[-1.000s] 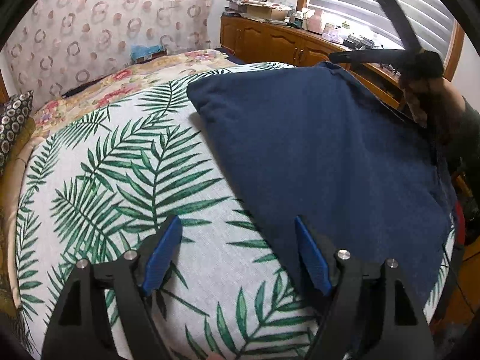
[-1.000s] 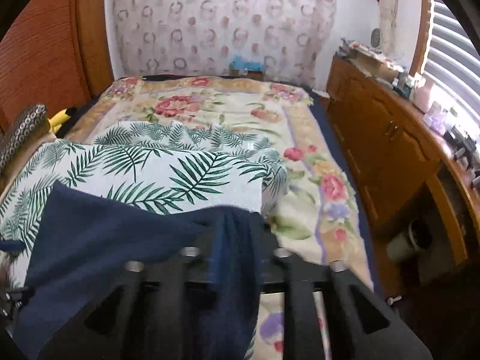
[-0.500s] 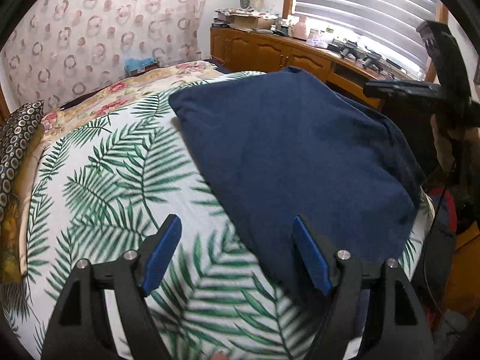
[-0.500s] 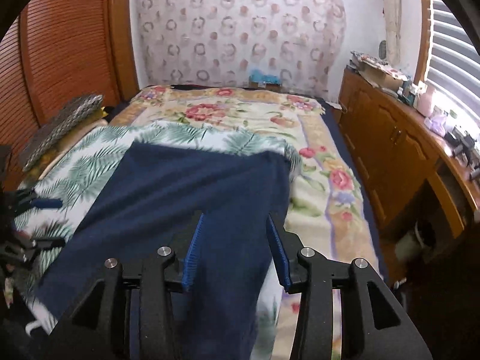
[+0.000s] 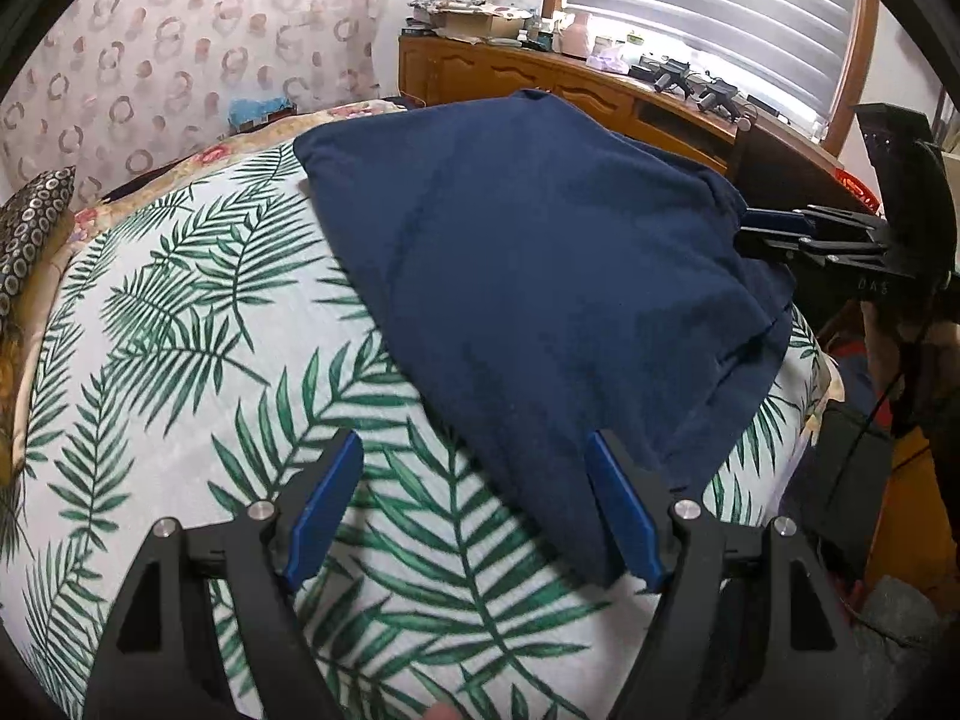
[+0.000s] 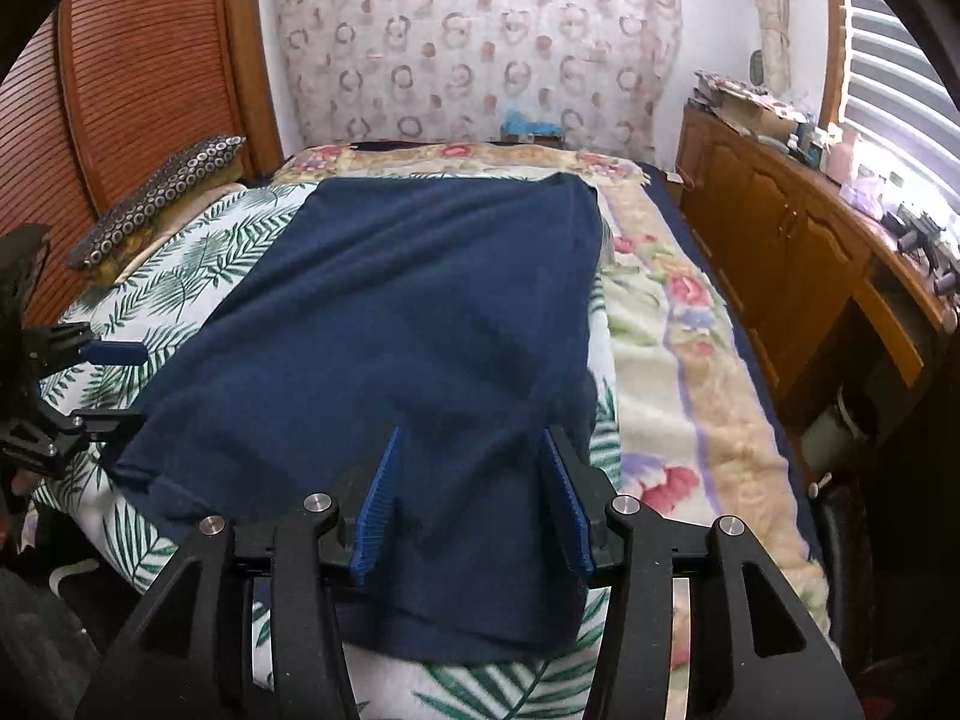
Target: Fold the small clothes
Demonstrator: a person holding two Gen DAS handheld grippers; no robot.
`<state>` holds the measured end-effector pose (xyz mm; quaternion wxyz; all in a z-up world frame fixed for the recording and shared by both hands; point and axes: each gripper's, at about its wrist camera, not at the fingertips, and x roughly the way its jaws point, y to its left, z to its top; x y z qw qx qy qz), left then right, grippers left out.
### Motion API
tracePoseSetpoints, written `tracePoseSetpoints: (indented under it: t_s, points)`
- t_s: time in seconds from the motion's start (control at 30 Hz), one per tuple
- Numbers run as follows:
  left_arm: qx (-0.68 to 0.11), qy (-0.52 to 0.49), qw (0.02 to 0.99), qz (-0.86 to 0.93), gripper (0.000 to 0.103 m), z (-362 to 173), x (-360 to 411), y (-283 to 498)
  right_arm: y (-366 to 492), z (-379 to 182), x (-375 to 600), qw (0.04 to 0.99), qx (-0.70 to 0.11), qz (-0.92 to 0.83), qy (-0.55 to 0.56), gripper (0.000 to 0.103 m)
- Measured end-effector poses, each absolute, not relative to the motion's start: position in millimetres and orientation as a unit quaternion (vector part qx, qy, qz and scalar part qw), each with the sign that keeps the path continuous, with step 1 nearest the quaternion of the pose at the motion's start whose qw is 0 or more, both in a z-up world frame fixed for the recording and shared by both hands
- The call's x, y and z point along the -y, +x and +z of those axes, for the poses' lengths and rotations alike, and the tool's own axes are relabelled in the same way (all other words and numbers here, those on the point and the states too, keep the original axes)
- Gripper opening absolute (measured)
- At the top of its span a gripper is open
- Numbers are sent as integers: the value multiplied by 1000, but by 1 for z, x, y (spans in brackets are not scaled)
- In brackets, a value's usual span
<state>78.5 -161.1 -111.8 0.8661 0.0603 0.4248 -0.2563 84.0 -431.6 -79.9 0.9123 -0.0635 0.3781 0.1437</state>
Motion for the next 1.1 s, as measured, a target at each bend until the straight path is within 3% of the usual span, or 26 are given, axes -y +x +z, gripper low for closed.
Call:
tracePoseSetpoints:
  t_s: [0.3,0.4,0.47,0.53,0.63,0.67,1.1]
  points:
    - [-432,55,852,-290,76,-120,170,59,69,-79,421,913,-369,162,-69,52]
    - [-431,57,847,-306,67,-118,174,52,66,-81,413,910,-370,173,-78,54]
    - [-430,60,844,-315,58,-118,176,47,62,-81,409,908,-368,179,-84,55]
    - [-431,60,841,-320,31,-116,177,46,60,-82,404,907,-366,189,-90,57]
    - [-436,64,838,-323,5,-114,179,49,59,-85,396,902,-370,201,-97,60]
    - [-431,65,840,-322,2,-111,179,50,58,-87,393,900,-373,205,-99,61]
    - [-342,44,884,-317,0,-31,188,90,45,-93,376,886,-376,243,-118,72]
